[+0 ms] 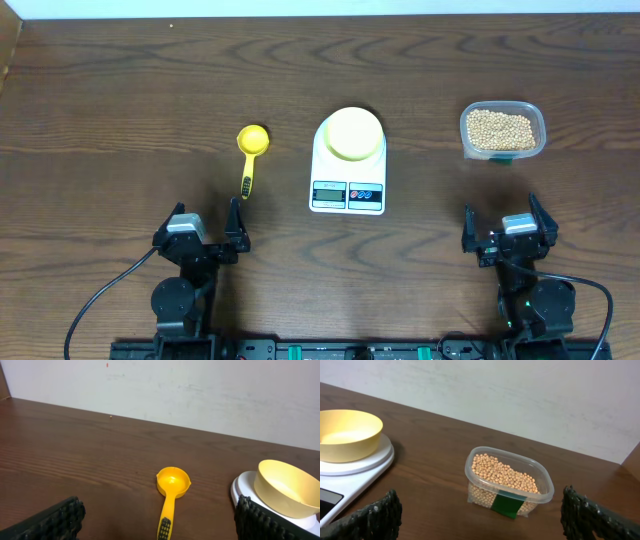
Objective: Scoop item into bowl and weigh 50g on scale
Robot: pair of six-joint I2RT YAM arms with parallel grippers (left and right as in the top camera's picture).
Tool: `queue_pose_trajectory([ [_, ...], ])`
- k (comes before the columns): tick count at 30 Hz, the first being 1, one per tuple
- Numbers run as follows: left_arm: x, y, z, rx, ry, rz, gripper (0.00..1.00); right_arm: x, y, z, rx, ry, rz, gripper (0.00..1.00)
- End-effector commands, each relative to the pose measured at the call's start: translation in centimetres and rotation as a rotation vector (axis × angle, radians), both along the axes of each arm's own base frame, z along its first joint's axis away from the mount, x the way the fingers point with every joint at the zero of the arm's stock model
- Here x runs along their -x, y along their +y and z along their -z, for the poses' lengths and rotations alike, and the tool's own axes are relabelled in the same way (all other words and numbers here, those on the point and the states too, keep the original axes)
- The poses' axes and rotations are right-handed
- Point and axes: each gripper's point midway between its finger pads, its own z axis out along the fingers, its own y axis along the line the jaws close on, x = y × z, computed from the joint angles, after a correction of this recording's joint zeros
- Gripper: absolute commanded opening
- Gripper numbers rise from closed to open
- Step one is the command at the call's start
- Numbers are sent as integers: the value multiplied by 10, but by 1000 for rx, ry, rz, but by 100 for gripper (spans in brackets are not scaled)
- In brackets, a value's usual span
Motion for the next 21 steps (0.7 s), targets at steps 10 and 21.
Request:
queue_pose_trajectory([
  [10,9,-10,-30,53,82,49,98,0,-2,1,-14,2,13,99],
  [21,-36,-10,-41,53,572,46,98,0,-2,1,-14,3,13,99],
])
